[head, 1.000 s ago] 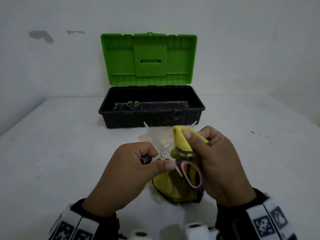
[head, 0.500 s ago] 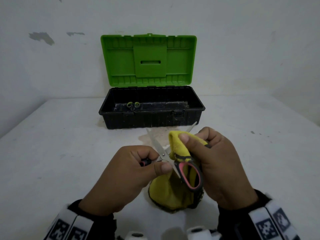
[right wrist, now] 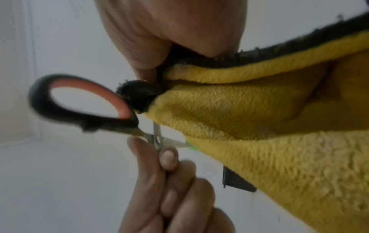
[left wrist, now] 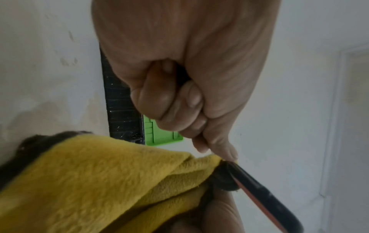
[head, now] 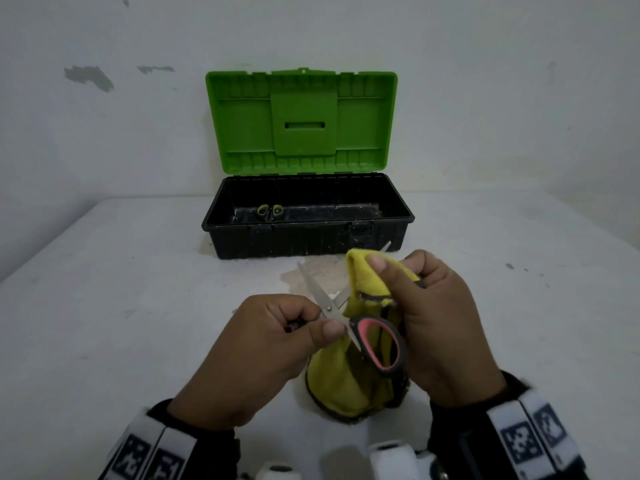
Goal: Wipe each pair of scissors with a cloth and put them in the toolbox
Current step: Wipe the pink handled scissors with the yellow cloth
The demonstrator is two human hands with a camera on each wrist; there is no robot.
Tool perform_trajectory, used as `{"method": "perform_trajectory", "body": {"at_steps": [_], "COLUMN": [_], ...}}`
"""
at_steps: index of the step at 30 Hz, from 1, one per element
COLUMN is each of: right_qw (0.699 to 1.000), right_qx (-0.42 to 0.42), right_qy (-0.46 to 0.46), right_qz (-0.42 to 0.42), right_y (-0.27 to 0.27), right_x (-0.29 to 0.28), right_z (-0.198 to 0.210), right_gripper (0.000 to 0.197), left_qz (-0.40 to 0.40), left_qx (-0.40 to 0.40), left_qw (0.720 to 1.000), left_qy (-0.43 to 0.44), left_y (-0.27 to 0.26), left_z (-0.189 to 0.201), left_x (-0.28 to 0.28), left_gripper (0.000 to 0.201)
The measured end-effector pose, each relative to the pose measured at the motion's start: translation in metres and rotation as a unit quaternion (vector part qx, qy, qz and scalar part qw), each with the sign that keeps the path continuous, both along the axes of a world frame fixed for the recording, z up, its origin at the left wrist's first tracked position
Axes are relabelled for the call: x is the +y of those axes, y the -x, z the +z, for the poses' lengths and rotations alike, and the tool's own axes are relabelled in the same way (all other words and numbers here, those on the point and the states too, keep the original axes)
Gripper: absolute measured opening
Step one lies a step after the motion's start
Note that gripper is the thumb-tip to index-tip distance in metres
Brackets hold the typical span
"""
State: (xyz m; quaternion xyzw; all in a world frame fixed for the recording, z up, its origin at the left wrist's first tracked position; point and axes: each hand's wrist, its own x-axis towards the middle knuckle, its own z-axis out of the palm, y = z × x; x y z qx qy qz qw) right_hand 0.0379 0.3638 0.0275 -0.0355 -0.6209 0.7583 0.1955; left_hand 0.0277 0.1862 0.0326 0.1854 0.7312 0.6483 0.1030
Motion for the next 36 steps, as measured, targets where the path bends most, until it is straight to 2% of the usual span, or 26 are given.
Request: {"method": "perform_trajectory", "body": {"at_steps": [3, 9, 12, 16, 19, 21, 24, 26, 29, 31, 36], "right_qw": [0.999, 0.997, 0.999, 0.993, 0.980, 0.976, 0.974, 0.976, 0.983, 0.982, 0.982], "right_qx": [-0.007, -0.007, -0.012, 0.002, 0.002, -0.007, -0.033, -0.048, -0.044, -0.035, -0.032], "right_qy": [0.002, 0.036, -0.023, -0.112, -0.196, -0.216, -0.225, -0.213, -0.169, -0.173, -0.181], "right_qz": [-0.033, -0.069, -0.045, -0.039, -0.027, -0.020, -0.005, -0.002, -0.046, -0.065, -0.036], "right_y": [0.010, 0.012, 0.001, -0.014, -0.023, -0.023, -0.023, -0.022, -0.016, -0.013, -0.021], "right_x": [0.010, 0.035, 0.034, 0.019, 0.006, 0.000, -0.010, -0.015, -0.012, -0.007, -0.017], "right_z": [0.003, 0.004, 0.003, 0.007, 0.010, 0.007, 0.002, 0.001, -0.001, -0.002, 0.004], "right_gripper": [0.045, 0.053, 0.050, 0.026, 0.021, 0.021, 0.028, 0.032, 0.034, 0.034, 0.035], "left_qz": [0.017, 0.072, 0.108, 0.133, 0.138, 0.146, 0.147, 0.139, 0.129, 0.131, 0.128], "left_qx": [0.025, 0.074, 0.108, 0.169, 0.224, 0.270, 0.340, 0.362, 0.376, 0.381, 0.399], "left_qw": [0.999, 0.991, 0.981, 0.966, 0.952, 0.935, 0.902, 0.891, 0.884, 0.880, 0.877], "left_qy": [0.033, 0.087, 0.116, 0.142, 0.156, 0.180, 0.223, 0.237, 0.248, 0.253, 0.236], "left_y": [-0.001, 0.001, 0.002, 0.001, -0.002, -0.002, 0.001, 0.002, 0.002, 0.002, 0.000], "left_z": [0.003, -0.002, -0.005, -0.006, -0.006, -0.008, -0.011, -0.011, -0.013, -0.014, -0.012], "left_x": [0.000, -0.003, -0.005, -0.002, 0.003, 0.003, 0.001, -0.001, -0.003, -0.003, -0.008], "left_gripper": [0.028, 0.041, 0.037, 0.035, 0.028, 0.028, 0.025, 0.029, 0.042, 0.045, 0.034]}}
